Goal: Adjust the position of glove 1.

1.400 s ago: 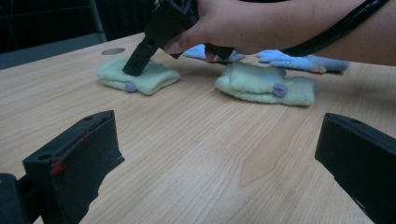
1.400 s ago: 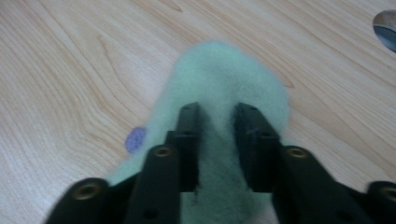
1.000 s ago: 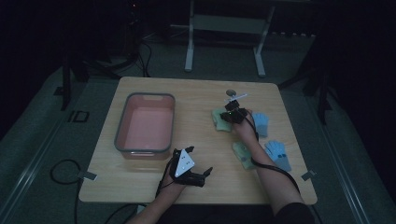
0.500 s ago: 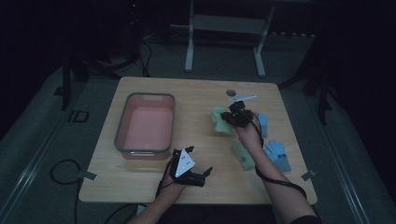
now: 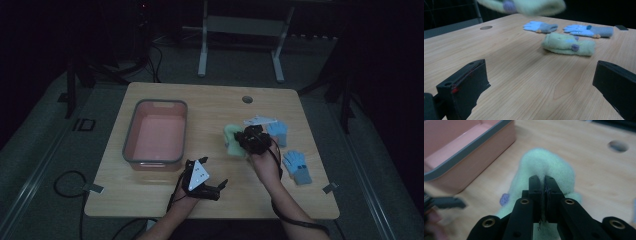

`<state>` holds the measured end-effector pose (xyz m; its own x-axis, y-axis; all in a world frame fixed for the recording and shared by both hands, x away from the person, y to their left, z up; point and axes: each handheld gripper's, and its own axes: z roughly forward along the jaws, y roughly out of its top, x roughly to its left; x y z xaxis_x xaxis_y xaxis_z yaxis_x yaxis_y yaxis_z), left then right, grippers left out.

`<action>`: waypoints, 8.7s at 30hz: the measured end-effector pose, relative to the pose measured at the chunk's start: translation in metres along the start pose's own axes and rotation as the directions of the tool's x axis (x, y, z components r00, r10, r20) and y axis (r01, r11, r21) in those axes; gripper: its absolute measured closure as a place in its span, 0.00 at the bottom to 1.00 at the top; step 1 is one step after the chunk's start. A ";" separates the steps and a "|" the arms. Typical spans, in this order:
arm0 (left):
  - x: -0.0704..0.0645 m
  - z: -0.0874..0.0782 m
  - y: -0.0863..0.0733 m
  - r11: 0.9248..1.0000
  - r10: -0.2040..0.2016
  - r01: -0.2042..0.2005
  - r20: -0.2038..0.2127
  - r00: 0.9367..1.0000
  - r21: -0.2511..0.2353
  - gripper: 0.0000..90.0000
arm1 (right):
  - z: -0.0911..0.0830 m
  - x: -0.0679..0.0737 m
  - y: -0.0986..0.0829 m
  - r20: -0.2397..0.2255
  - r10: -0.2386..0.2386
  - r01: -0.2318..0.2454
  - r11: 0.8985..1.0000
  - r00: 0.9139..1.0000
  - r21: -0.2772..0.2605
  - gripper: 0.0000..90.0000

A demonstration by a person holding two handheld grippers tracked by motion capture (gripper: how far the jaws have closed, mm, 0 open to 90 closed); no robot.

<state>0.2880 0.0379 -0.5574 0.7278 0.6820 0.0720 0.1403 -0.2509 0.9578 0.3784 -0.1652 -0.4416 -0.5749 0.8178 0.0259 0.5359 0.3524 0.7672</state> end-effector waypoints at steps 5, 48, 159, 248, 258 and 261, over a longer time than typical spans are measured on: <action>0.000 0.000 0.000 1.000 0.002 -0.002 -0.001 1.000 0.001 0.00 | 0.009 0.012 -0.021 0.000 -0.001 0.001 1.000 1.000 0.023 0.95; 0.000 0.000 0.000 1.000 0.000 0.000 0.005 1.000 0.003 0.00 | 0.035 -0.019 -0.056 -0.100 -0.093 0.099 0.993 0.991 0.062 0.68; -0.008 0.002 0.002 0.994 0.077 -0.077 0.000 0.997 0.074 0.00 | 0.026 0.018 -0.055 0.003 0.043 -0.043 0.999 0.999 0.032 0.59; 0.068 -0.011 0.119 0.792 0.423 -0.487 0.245 0.872 0.368 0.81 | 0.060 -0.002 0.071 -0.482 -0.068 0.110 0.992 0.873 0.060 0.80; 0.085 -0.027 0.115 0.776 0.433 -0.490 0.228 0.872 0.398 0.82 | 0.072 0.022 0.088 -0.486 -0.108 0.153 0.987 0.867 0.054 0.80; 0.092 -0.035 0.114 0.774 0.433 -0.485 0.217 0.875 0.407 0.82 | 0.075 0.032 0.096 -0.492 -0.119 0.163 0.986 0.862 0.047 0.80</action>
<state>0.3479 0.0961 -0.4316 0.8430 0.3389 0.4177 0.0291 -0.8042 0.5937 0.4580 -0.0708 -0.4154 -0.8638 0.4392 0.2469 0.4639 0.5020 0.7299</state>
